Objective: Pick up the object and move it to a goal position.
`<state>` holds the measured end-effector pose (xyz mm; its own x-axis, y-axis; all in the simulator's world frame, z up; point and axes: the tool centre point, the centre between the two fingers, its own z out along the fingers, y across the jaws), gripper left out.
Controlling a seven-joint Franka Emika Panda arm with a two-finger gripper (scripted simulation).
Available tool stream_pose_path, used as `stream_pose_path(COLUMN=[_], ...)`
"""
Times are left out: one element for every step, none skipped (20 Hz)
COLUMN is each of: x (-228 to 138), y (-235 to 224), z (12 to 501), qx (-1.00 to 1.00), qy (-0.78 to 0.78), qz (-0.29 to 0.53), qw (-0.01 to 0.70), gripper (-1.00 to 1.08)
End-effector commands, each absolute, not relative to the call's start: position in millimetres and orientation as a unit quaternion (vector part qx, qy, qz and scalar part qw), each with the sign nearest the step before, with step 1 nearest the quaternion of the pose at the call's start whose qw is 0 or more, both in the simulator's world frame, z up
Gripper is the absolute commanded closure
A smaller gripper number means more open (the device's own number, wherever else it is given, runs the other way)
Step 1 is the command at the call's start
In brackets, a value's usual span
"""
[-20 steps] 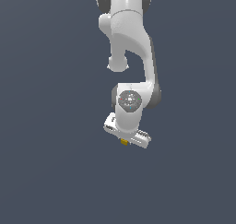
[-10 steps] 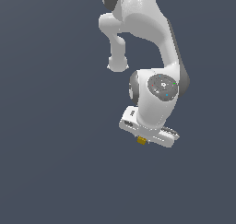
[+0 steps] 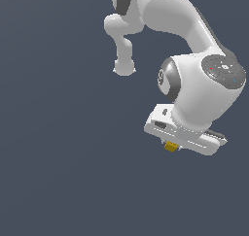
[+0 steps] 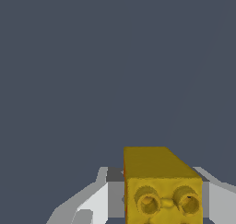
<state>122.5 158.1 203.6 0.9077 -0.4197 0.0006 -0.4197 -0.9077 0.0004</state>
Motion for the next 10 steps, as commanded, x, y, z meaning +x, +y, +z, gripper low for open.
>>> stream_pose_path(x=[127,129,130,132,133,134,136,137,138,139], y=[169,172,176,179,182,185,188,191,193,195], z=[216,220,224,228,232,235,238,241,244,246], qx=[0.977,0.977,0.977,0.977,0.977,0.977,0.977,0.977,0.977,0.977], qy=[-0.215,-0.215,-0.215,-0.215,-0.215,-0.215,-0.215,-0.215,-0.215,-0.215], qz=[0.0,0.0,0.0,0.0,0.0,0.0,0.0,0.0,0.0,0.0], qw=[0.001,0.001,0.001,0.0,0.0,0.0,0.0,0.0,0.0,0.0], gripper=[1.08,1.08,1.08,1.08,1.08,1.08,1.08,1.08,1.08,1.08])
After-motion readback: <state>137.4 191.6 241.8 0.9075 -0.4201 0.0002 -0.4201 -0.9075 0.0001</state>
